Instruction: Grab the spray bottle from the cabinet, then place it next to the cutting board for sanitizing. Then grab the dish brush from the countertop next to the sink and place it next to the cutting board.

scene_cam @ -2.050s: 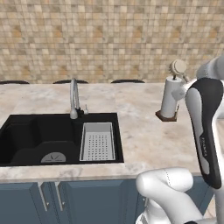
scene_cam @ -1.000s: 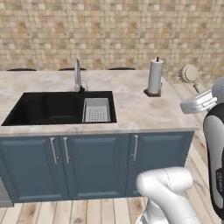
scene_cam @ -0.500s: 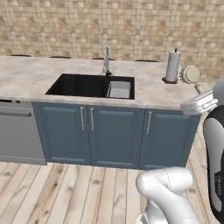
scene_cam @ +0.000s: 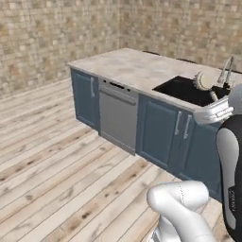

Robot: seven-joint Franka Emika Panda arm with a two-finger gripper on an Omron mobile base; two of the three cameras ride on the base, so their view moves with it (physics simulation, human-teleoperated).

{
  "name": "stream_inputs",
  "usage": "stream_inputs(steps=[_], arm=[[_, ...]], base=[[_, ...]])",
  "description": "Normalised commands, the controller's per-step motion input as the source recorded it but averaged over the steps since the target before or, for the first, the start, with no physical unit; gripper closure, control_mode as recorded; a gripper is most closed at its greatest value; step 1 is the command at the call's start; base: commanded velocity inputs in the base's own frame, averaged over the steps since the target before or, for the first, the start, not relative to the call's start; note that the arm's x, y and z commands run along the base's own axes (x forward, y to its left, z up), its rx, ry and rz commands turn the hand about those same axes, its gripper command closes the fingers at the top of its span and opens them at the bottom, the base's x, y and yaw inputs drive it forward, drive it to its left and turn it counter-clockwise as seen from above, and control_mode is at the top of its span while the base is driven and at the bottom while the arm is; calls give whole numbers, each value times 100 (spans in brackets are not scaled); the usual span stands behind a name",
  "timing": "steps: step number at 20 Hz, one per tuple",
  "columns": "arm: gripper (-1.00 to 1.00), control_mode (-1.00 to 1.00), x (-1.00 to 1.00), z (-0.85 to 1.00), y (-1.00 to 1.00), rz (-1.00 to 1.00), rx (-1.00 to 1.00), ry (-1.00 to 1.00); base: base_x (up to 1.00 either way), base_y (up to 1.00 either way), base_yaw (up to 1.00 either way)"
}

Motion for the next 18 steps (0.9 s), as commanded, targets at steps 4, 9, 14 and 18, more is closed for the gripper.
stream_inputs(steps=[4, 9, 14, 18], arm=[[100, 100, 0, 0, 0, 0, 0, 0], [100, 100, 0, 0, 0, 0, 0, 0], [100, 100, 0, 0, 0, 0, 0, 0], [100, 100, 0, 0, 0, 0, 0, 0]], base=[[0, 0, 100], [0, 0, 100], [58, -41, 80], [100, -53, 64]])
